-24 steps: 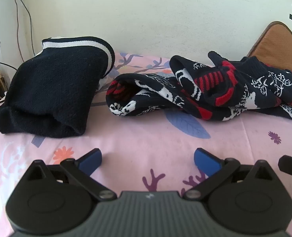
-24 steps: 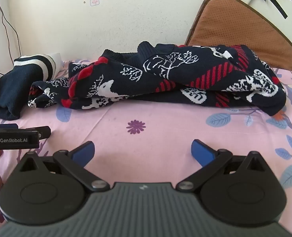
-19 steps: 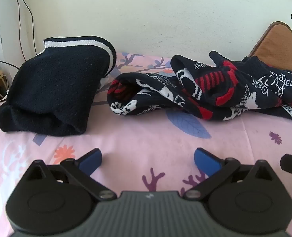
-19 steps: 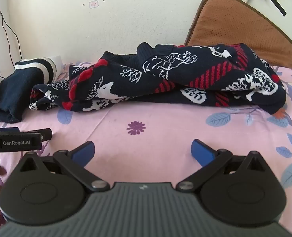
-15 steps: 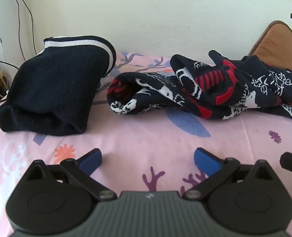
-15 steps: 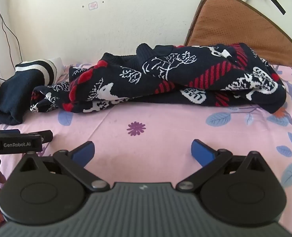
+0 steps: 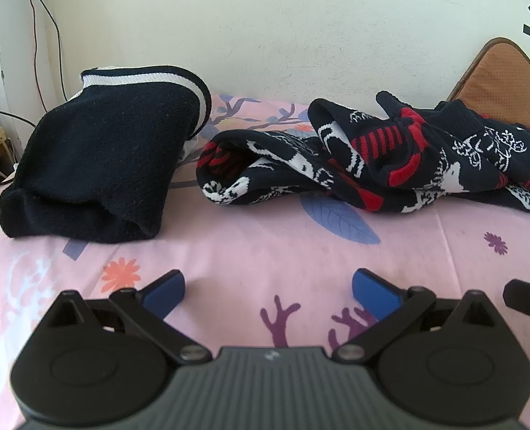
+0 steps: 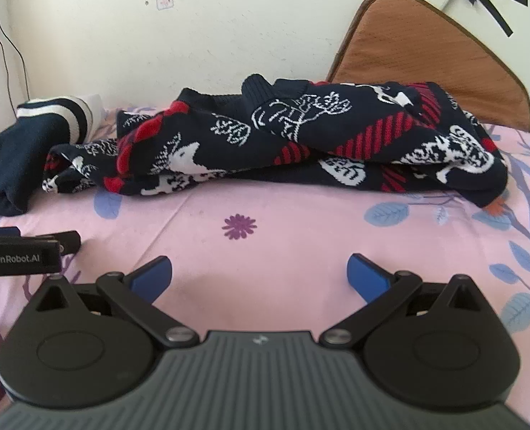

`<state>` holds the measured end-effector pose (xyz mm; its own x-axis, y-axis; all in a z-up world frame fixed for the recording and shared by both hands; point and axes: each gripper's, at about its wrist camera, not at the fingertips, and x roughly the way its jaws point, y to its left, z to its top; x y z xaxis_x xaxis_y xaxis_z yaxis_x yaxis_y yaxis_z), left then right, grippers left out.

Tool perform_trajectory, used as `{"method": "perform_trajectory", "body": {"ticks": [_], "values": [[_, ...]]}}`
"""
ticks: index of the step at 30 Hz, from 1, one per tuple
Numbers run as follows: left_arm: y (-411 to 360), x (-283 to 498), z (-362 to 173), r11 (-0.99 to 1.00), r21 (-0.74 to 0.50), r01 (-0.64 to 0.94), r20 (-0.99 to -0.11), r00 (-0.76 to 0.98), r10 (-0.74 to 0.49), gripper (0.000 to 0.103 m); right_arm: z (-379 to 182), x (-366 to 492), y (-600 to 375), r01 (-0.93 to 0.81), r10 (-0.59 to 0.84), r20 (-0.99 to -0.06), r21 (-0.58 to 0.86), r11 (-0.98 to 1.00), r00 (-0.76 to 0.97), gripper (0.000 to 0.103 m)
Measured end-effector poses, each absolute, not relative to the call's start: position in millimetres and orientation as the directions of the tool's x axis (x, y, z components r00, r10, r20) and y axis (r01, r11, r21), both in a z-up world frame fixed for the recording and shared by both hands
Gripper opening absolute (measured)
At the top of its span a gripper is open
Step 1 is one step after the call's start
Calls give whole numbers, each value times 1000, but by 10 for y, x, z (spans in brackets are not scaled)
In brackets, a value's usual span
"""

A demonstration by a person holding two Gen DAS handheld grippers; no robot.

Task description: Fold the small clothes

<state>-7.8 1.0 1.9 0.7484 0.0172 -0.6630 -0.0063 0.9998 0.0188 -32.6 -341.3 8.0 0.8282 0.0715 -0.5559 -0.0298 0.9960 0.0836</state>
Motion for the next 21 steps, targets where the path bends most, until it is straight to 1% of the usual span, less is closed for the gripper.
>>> {"method": "perform_trajectory", "body": {"ticks": [3,12,21], "values": [[11,-89,21,1000,18,4,-660,751,9,103,73,-346,-3379,-13,53,-559,75,997,828,103],[7,-112,26,996,-8,85,-652,755,-70,103,81,-407,-3422,45,8,-548,84,995,837,103],[-12,-113,13,996,-3,89,-656,752,-69,103,69,-413,-3433,77,-23,-543,76,994,840,103]]}}
